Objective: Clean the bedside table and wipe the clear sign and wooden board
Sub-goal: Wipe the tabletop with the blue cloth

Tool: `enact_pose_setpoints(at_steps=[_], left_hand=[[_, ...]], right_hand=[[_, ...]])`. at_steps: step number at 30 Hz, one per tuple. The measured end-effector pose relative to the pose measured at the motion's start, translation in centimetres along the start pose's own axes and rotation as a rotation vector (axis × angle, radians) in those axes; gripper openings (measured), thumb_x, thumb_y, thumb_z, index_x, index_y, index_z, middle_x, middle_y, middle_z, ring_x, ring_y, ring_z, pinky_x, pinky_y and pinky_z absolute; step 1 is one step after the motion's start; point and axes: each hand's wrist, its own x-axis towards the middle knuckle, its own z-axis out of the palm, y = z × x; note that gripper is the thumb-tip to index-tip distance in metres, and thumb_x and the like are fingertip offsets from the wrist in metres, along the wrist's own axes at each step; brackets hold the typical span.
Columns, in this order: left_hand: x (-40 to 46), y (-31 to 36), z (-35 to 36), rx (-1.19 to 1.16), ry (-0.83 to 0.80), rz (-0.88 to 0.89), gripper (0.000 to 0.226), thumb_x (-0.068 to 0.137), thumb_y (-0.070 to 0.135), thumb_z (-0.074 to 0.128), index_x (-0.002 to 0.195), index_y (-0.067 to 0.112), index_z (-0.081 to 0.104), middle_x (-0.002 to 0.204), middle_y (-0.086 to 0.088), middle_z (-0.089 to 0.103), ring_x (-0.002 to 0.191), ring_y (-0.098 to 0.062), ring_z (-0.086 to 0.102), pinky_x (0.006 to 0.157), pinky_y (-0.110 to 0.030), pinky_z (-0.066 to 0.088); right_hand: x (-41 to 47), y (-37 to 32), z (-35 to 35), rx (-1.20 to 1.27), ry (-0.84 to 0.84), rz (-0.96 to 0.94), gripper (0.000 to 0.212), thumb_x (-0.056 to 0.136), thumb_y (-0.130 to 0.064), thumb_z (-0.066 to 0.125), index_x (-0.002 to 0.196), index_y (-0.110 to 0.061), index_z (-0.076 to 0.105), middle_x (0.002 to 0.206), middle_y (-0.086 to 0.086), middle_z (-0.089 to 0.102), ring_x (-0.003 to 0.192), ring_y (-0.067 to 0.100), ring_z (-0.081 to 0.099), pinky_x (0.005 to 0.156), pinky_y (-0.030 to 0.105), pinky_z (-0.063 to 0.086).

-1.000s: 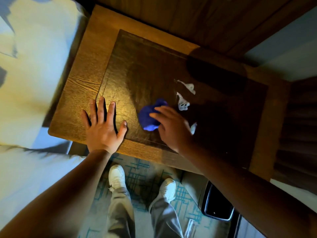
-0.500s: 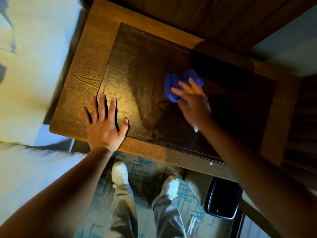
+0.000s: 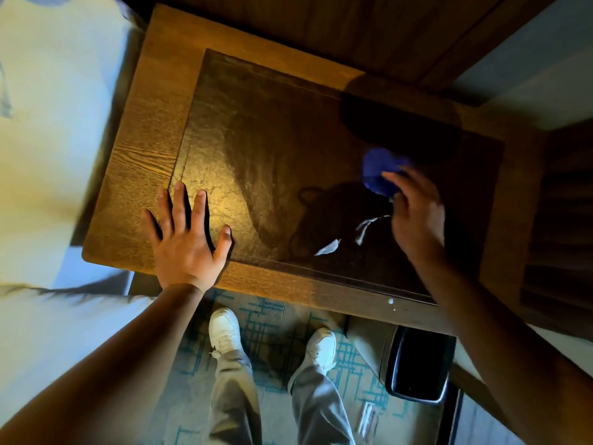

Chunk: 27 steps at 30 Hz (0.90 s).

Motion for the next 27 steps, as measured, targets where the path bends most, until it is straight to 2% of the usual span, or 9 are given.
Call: enact_pose_setpoints(at_steps=[2, 6, 10, 12, 16, 19, 23, 25, 27], left_hand=[[0.0, 0.0, 0.1, -0.004, 0.013, 0.002, 0.074, 0.095, 0.058, 0.034, 0.158, 0.021, 0.025, 0.170, -0.012, 0.008, 0.156, -0.038, 0.005, 0.123, -0.062, 0.003], [0.0, 0.0, 0.1, 0.000, 0.019, 0.002, 0.073, 0.095, 0.057, 0.035, 0.158, 0.021, 0.026, 0.169, -0.013, 0.010, 0.156, -0.038, 0.005, 0.123, -0.062, 0.003], [-0.1, 0.0, 0.2, 0.007, 0.031, 0.005, 0.072, 0.095, 0.056, 0.036, 0.157, 0.020, 0.027, 0.169, -0.014, 0.011, 0.156, -0.038, 0.005, 0.123, -0.061, 0.002], [-0.1, 0.0, 0.2, 0.005, 0.037, 0.006, 0.072, 0.095, 0.055, 0.036, 0.157, 0.020, 0.028, 0.169, -0.014, 0.012, 0.156, -0.038, 0.005, 0.123, -0.060, 0.001], [-0.2, 0.0, 0.2, -0.004, 0.030, 0.001, 0.072, 0.095, 0.056, 0.036, 0.157, 0.021, 0.027, 0.169, -0.014, 0.011, 0.156, -0.038, 0.005, 0.124, -0.061, 0.001], [-0.2, 0.2, 0.1, -0.020, 0.028, 0.003, 0.073, 0.095, 0.057, 0.034, 0.158, 0.021, 0.026, 0.169, -0.014, 0.010, 0.156, -0.038, 0.005, 0.123, -0.061, 0.002], [-0.2, 0.2, 0.1, -0.019, 0.019, 0.000, 0.073, 0.095, 0.057, 0.033, 0.157, 0.020, 0.026, 0.169, -0.014, 0.010, 0.156, -0.038, 0.005, 0.123, -0.062, 0.002], [-0.1, 0.1, 0.1, -0.027, 0.024, -0.001, 0.073, 0.095, 0.057, 0.033, 0.157, 0.019, 0.026, 0.169, -0.015, 0.011, 0.156, -0.038, 0.005, 0.123, -0.062, 0.002], [-0.2, 0.1, 0.3, -0.024, 0.027, 0.002, 0.072, 0.096, 0.057, 0.032, 0.158, 0.020, 0.024, 0.169, -0.015, 0.011, 0.156, -0.037, 0.004, 0.123, -0.062, 0.002]], right_hand=[[-0.9, 2.3, 0.0, -0.023, 0.001, 0.141, 0.041, 0.093, -0.001, 0.051, 0.129, -0.012, 0.066, 0.143, 0.013, 0.056, 0.135, 0.034, 0.049, 0.110, 0.052, 0.043], [-5.9, -0.6, 3.3, 0.095, 0.058, 0.242, 0.042, 0.094, -0.006, 0.050, 0.134, -0.015, 0.064, 0.150, 0.013, 0.050, 0.148, 0.030, 0.033, 0.119, 0.043, 0.033], [-9.9, -8.2, 7.9, 0.215, 0.046, 0.178, 0.046, 0.086, -0.002, 0.051, 0.126, -0.016, 0.070, 0.140, 0.011, 0.060, 0.145, 0.033, 0.037, 0.117, 0.053, 0.034], [-9.1, -11.1, 9.1, 0.231, 0.018, 0.112, 0.046, 0.083, -0.008, 0.045, 0.117, -0.018, 0.074, 0.132, 0.008, 0.065, 0.139, 0.030, 0.044, 0.112, 0.054, 0.039], [-6.4, -9.9, 7.0, 0.256, -0.018, -0.031, 0.044, 0.079, -0.012, 0.042, 0.103, -0.015, 0.079, 0.119, 0.007, 0.070, 0.119, 0.031, 0.058, 0.103, 0.047, 0.047], [-7.8, -3.8, 2.5, 0.140, 0.029, 0.109, 0.044, 0.085, -0.009, 0.045, 0.116, -0.017, 0.074, 0.129, 0.011, 0.064, 0.120, 0.031, 0.056, 0.102, 0.044, 0.047], [-14.6, 3.4, -1.5, 0.005, 0.073, 0.374, 0.042, 0.097, -0.024, 0.043, 0.133, -0.015, 0.063, 0.143, 0.017, 0.056, 0.129, 0.042, 0.052, 0.095, 0.061, 0.051], [-18.1, 3.6, -0.5, -0.024, 0.035, 0.425, 0.045, 0.098, -0.025, 0.043, 0.140, -0.015, 0.056, 0.153, 0.017, 0.045, 0.142, 0.042, 0.039, 0.105, 0.067, 0.041], [-20.1, 1.4, 2.0, -0.017, 0.029, 0.512, 0.052, 0.098, -0.029, 0.041, 0.150, -0.020, 0.044, 0.164, 0.013, 0.028, 0.152, 0.036, 0.021, 0.118, 0.063, 0.026]])
